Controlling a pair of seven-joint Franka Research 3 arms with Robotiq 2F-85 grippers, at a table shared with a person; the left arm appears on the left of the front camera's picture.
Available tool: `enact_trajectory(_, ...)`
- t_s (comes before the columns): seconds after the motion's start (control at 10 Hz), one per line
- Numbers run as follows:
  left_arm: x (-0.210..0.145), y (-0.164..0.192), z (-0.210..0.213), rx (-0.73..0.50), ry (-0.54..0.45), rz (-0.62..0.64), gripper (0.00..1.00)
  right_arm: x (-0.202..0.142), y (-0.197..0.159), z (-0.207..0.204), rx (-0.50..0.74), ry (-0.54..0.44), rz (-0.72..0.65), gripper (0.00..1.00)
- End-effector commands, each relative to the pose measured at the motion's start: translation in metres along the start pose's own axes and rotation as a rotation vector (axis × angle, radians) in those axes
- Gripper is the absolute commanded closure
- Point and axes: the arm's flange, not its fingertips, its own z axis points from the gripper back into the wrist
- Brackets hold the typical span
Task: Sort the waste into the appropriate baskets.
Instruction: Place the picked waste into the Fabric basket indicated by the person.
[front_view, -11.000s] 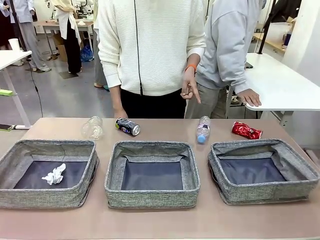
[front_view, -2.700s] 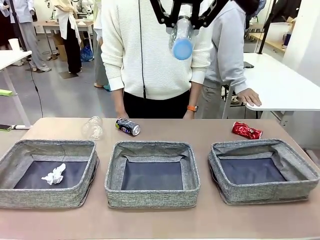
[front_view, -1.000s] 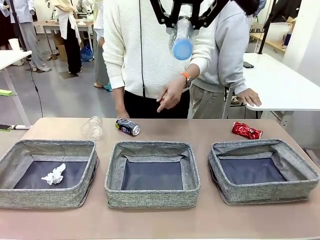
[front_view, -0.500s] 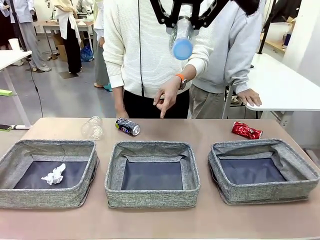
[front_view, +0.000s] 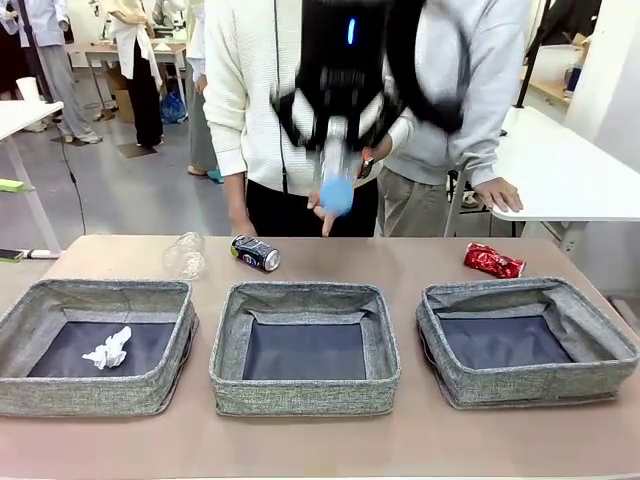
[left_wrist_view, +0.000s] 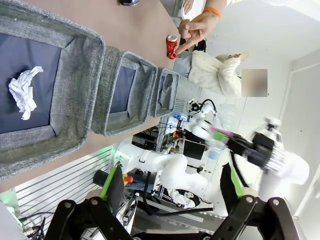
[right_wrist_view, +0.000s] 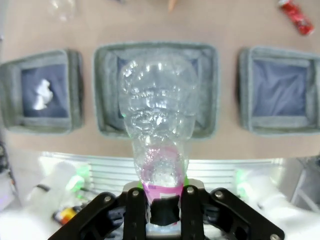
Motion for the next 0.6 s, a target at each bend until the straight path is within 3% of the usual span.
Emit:
enact_trajectory(0.0, -0.002, -0.002, 0.001, -0.011, 0.004, -0.005, 0.00, -0.004, -0.002, -0.106, 0.079, 0.089, 0.023, 0.77)
enact_trajectory(0.2, -0.002, -0.002, 0.001, -0.011, 0.004, -0.005, 0.00, -0.007, -0.002, -0.143, 0.127, 0.100, 0.042, 0.77)
enact_trajectory(0.5, -0.002, -0.002, 0.001, -0.011, 0.004, -0.005, 0.00, -0.002, -0.011, -0.138, 0.137, 0.089, 0.013, 0.77)
